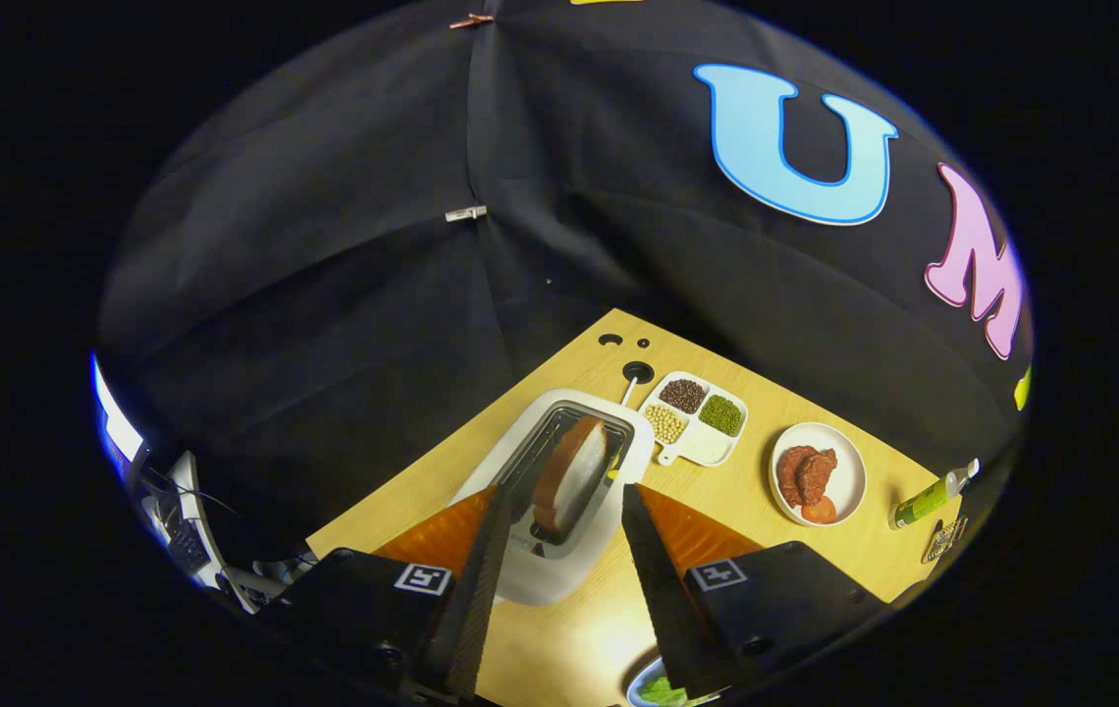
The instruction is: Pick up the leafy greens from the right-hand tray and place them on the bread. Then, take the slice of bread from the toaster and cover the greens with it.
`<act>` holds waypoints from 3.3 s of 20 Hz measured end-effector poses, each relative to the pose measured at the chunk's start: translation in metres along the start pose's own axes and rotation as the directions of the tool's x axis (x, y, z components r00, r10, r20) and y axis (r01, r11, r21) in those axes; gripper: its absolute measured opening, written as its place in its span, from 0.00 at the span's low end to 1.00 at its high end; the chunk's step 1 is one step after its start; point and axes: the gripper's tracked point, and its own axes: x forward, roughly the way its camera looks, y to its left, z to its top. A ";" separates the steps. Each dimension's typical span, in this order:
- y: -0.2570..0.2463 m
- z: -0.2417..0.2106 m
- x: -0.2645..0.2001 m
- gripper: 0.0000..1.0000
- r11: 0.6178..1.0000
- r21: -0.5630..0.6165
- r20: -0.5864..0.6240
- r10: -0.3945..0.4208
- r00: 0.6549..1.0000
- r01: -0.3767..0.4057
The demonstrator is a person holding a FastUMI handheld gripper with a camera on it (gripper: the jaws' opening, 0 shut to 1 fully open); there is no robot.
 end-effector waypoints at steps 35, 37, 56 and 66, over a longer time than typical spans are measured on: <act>-0.151 -0.024 -0.150 0.14 0.960 0.261 0.192 -0.151 0.970 0.098; -0.175 -0.055 -0.166 0.14 0.946 0.290 0.169 -0.197 0.966 0.142; -0.166 -0.237 -0.131 0.14 0.815 0.563 0.031 -0.184 0.982 0.135; -0.203 -0.296 -0.120 0.33 0.799 0.516 -0.111 -0.296 0.949 0.310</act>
